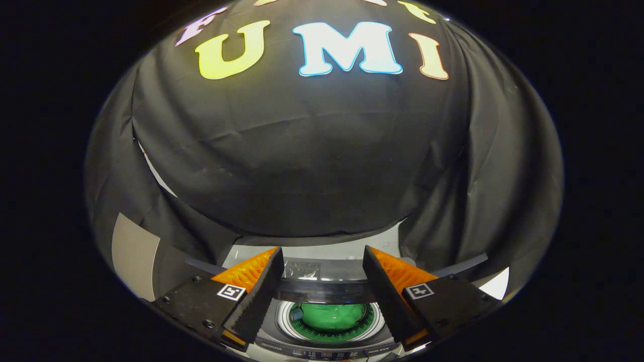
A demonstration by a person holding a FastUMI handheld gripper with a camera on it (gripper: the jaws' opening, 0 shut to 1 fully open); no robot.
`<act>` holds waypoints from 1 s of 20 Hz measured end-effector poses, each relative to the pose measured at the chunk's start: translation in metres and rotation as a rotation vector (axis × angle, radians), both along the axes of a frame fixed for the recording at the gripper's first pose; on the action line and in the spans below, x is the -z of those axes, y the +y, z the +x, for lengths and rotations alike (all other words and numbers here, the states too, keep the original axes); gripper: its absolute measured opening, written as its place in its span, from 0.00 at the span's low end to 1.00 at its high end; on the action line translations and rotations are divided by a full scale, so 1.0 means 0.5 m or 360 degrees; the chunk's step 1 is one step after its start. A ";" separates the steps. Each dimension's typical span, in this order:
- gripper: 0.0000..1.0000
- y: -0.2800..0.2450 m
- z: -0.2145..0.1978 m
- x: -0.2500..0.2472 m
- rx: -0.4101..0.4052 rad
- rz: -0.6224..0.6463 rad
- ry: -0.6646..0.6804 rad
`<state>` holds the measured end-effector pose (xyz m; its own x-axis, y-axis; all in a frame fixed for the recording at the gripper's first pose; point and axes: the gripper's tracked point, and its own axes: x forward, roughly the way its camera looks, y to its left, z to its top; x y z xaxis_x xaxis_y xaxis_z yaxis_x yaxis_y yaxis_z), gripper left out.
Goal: Put the clothes into the washing machine and then close the washing machine lid.
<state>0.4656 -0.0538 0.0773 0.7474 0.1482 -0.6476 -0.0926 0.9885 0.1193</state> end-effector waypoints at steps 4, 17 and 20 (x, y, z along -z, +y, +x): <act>0.99 0.000 -0.017 0.001 0.0010 -0.0003 -0.0049; 0.99 0.001 -0.113 0.018 0.0041 -0.0004 -0.0261; 0.99 0.001 -0.132 0.029 0.0052 -0.0006 -0.0272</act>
<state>0.3995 -0.0532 0.0630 0.8512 0.1197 -0.5109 -0.0788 0.9917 0.1011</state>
